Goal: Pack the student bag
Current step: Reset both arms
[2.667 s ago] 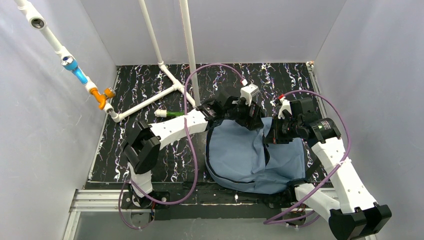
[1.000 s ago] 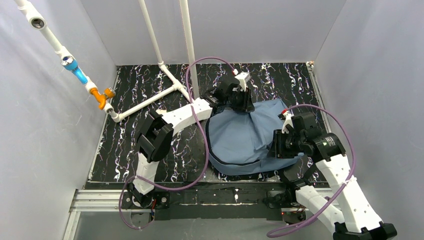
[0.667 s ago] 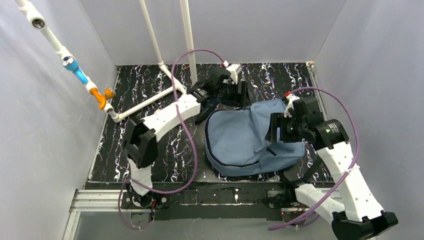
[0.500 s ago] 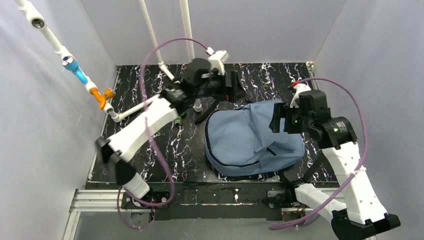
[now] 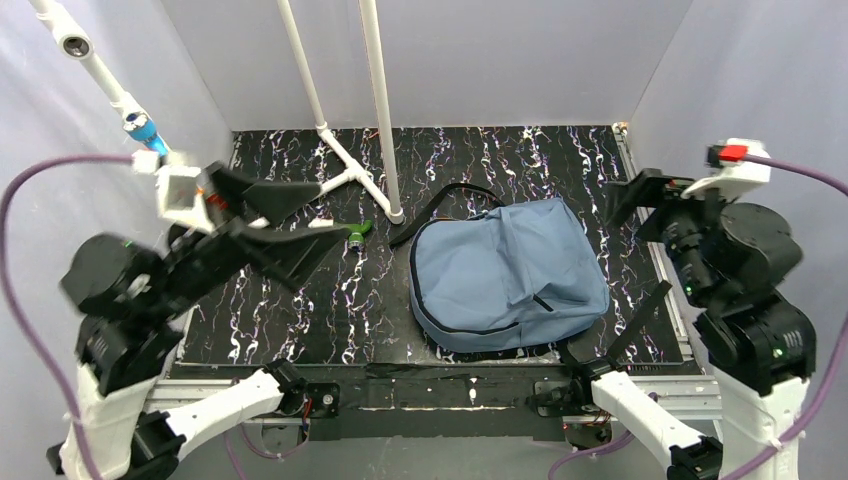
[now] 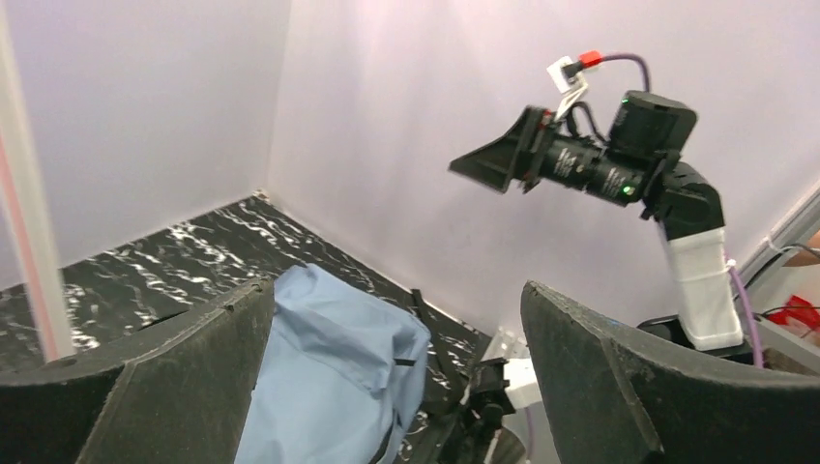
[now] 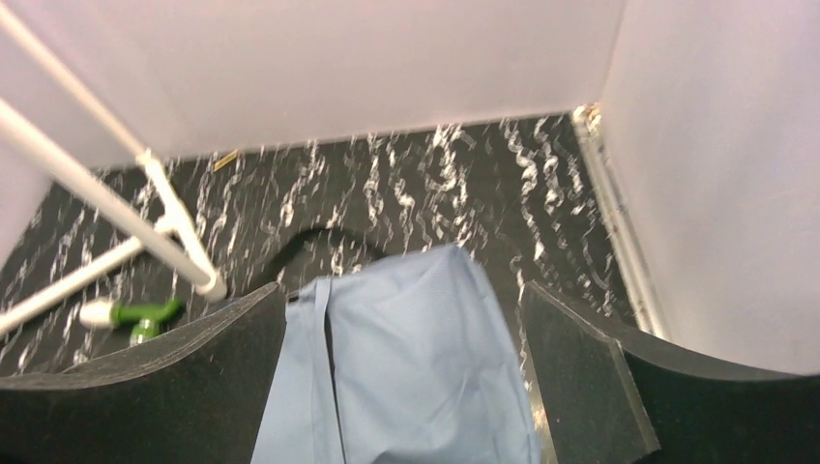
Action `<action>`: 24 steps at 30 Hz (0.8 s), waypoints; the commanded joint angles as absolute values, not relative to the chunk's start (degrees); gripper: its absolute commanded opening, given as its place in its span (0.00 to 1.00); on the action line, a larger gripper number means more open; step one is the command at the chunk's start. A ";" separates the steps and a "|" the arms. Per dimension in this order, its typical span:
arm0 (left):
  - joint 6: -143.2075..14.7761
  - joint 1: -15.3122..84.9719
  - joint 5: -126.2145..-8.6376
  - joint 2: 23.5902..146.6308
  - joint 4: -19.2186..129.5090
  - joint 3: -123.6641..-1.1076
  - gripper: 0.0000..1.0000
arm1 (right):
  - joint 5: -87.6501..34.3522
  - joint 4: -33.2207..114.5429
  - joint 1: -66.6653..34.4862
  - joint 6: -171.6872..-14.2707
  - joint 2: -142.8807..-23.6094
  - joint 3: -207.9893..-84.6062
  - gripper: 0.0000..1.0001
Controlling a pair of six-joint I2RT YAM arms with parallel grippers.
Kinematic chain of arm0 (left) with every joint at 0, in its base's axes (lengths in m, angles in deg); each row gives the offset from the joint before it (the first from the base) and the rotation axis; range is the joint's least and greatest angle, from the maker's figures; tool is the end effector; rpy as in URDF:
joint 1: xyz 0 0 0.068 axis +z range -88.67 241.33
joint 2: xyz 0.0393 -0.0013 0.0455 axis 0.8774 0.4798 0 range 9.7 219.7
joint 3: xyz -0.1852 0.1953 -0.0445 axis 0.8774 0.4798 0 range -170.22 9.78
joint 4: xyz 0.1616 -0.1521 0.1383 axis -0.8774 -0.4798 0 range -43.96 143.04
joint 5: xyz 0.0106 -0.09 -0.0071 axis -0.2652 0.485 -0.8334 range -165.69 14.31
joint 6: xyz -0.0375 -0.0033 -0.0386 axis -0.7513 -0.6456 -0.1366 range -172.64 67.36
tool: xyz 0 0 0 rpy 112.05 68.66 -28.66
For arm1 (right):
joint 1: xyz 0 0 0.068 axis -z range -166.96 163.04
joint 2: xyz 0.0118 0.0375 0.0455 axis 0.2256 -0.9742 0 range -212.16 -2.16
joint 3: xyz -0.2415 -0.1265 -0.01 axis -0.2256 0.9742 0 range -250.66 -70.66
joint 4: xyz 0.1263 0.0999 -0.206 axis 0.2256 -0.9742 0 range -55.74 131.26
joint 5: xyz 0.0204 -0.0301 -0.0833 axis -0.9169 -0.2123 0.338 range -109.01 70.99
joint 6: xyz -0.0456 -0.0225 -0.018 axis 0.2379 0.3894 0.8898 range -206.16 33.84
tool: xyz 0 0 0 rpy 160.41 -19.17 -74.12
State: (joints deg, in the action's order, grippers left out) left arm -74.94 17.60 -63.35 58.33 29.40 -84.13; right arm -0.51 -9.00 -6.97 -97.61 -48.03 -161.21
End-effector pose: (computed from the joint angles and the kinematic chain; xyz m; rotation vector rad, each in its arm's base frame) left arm 0.0499 -0.0583 0.5681 0.4332 1.2058 -1.1302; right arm 0.0747 0.0152 0.5074 0.1198 1.6608 0.1468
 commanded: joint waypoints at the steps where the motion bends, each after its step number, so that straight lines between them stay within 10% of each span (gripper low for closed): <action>1: -68.67 17.34 -70.55 50.37 26.77 -79.35 0.98 | 9.37 -3.48 -7.26 -94.91 -46.04 -165.89 0.98; 24: -61.47 17.38 -85.43 37.92 21.16 -76.60 0.98 | 12.06 -1.85 -7.35 -94.10 -42.91 -165.02 0.98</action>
State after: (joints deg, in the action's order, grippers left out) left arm -62.46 17.60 -83.70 37.50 21.91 -76.21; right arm 12.67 -5.68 -6.97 -94.92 -44.53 -167.11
